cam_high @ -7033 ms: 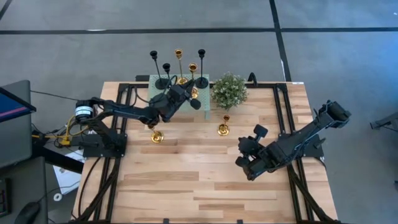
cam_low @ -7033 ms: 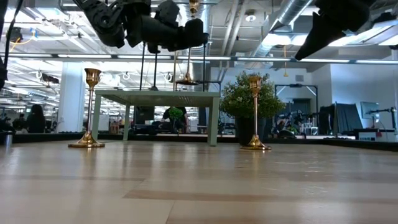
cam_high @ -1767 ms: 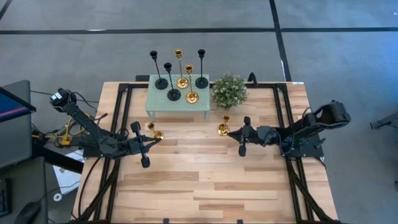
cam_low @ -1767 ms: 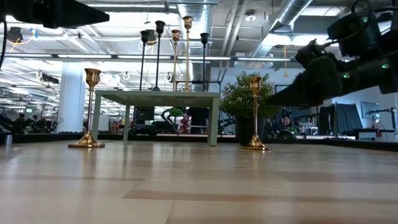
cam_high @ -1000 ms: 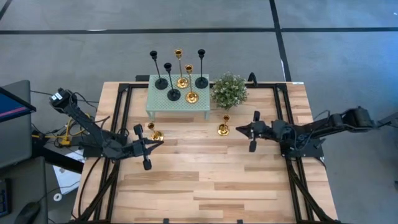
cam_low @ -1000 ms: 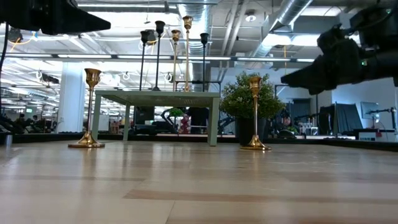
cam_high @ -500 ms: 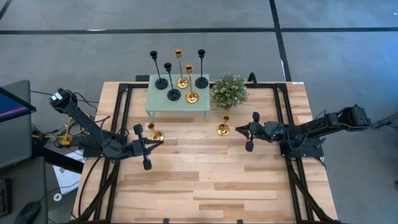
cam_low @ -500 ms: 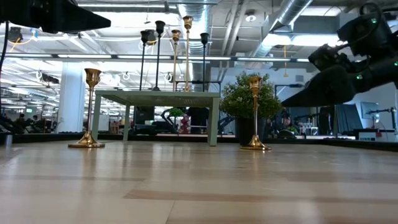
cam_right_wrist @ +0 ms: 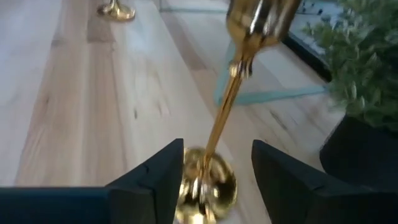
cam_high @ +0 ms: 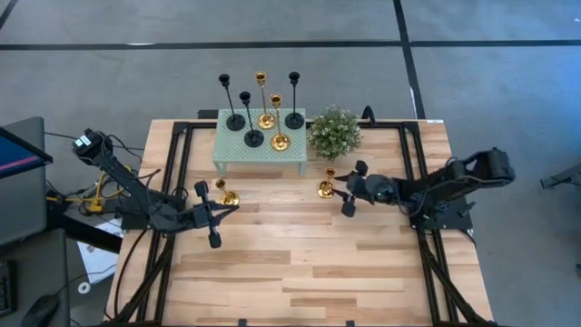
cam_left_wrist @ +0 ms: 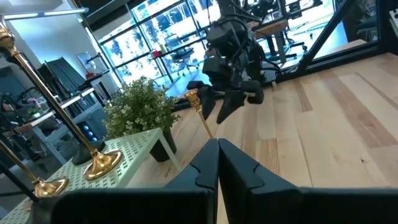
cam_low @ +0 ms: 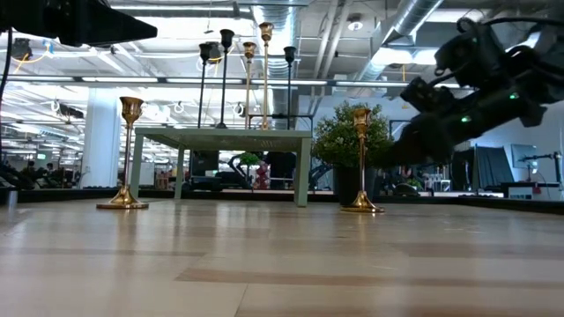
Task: Pick & Place candle stick holders
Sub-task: Put the gold candle holder on the shelf
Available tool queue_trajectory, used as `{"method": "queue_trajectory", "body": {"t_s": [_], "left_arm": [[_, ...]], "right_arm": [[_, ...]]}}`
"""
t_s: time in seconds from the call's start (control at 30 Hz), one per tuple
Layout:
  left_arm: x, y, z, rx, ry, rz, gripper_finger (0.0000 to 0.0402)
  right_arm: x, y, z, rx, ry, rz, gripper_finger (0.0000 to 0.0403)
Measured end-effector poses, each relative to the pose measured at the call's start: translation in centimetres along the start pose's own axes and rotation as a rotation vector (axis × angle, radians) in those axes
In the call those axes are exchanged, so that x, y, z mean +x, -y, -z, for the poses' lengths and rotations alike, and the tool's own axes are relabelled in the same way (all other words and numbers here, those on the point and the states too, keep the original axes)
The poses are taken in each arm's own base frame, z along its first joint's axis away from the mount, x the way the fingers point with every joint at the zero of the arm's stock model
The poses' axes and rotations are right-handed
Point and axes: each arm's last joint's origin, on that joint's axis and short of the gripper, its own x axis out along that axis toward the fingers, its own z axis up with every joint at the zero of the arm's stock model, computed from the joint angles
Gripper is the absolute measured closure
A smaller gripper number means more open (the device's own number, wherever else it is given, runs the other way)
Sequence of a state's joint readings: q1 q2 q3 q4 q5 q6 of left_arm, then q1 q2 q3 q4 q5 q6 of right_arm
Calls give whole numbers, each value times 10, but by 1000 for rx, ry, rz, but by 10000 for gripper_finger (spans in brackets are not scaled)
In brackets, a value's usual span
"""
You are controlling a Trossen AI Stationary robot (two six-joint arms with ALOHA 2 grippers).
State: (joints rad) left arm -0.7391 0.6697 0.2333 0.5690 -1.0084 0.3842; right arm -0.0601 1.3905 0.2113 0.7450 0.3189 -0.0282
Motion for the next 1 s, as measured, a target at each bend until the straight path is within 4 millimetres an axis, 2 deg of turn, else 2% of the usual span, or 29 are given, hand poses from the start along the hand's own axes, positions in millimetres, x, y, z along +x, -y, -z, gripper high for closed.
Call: {"method": "queue_trajectory", "body": {"t_s": [0.3, 0.57, 0.83, 1.0], "left_arm": [[0, 0, 0, 1, -1, 0, 394], [0, 0, 0, 1, -1, 1, 394], [0, 0, 0, 3, -2, 1, 394], [0, 0, 0, 3, -2, 1, 394]], "right_arm": [[19, -5, 5, 8, 3, -13, 248], [39, -10, 1, 4, -16, -17, 284], [39, -9, -1, 12, -13, 8, 384], [34, -8, -11, 77, 30, 1, 392]]}}
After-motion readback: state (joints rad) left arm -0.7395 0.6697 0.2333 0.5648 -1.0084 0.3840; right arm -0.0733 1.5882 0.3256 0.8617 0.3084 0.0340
